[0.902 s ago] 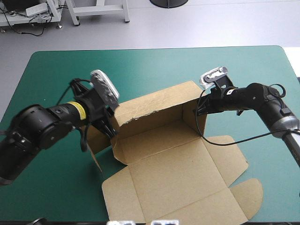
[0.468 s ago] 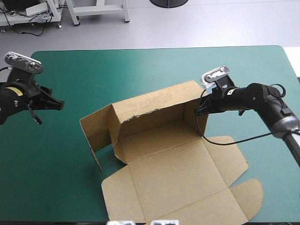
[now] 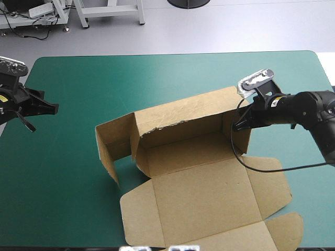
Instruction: Fold the box
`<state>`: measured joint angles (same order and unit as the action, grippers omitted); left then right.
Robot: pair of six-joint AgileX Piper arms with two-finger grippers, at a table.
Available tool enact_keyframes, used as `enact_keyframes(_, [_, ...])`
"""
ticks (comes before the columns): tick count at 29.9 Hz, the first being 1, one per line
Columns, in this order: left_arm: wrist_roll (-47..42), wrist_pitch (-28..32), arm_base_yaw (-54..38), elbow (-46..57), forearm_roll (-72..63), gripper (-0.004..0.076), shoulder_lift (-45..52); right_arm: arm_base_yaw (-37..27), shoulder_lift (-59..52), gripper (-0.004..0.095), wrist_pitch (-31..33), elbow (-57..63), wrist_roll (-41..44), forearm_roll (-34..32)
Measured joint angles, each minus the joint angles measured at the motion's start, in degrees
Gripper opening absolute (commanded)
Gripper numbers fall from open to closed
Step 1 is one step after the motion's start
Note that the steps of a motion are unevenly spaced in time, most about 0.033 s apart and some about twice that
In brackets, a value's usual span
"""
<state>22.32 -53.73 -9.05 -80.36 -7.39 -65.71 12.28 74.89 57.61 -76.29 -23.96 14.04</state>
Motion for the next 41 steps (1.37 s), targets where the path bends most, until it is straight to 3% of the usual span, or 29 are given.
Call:
enact_keyframes(8, [2.13,-0.46,-0.04,0.0,-3.82,0.027,-0.12,0.0,16.44,-0.0025,10.81,-15.66,1.26,-1.35])
enact_keyframes(12, [2.72,-1.98,-0.11,0.0,-4.33,0.027,-0.17,0.0,24.39,-0.0025,12.97,-24.43,1.71,-1.5])
enact_keyframes(18, [2.94,-2.26,-0.11,0.0,-6.24,0.027,-0.17,0.0,34.01,-0.0025,12.76,-34.08,1.71,0.86])
enact_keyframes(25, [3.76,-2.28,-0.11,0.0,-7.41,0.027,-0.17,0.0,44.07,-0.0025,5.13,-39.97,1.53,5.35])
enact_keyframes(27, [3.76,-2.28,-0.11,0.0,-7.41,0.027,-0.17,0.0,46.23,-0.001,6.29,-40.53,1.59,5.31])
enact_keyframes(30, [3.95,-1.87,-0.11,0.42,-7.53,0.027,-0.17,0.0,49.21,0.0105,9.68,-41.5,1.79,4.65])
enact_keyframes(34, [4.0,-1.59,-0.11,2.11,-7.53,0.027,-0.29,0.0,49.96,0.0457,12.36,-44.23,1.32,3.59])
enact_keyframes(36, [4.0,-1.41,-0.11,2.51,-7.48,0.027,-0.29,0.0,50.03,0.0585,13.12,-45.71,1.71,3.15])
enact_keyframes(41, [4.06,-0.33,-0.11,2.74,-7.37,0.027,-0.79,0.0,47.61,0.0611,13.29,-46.84,5.08,2.14])
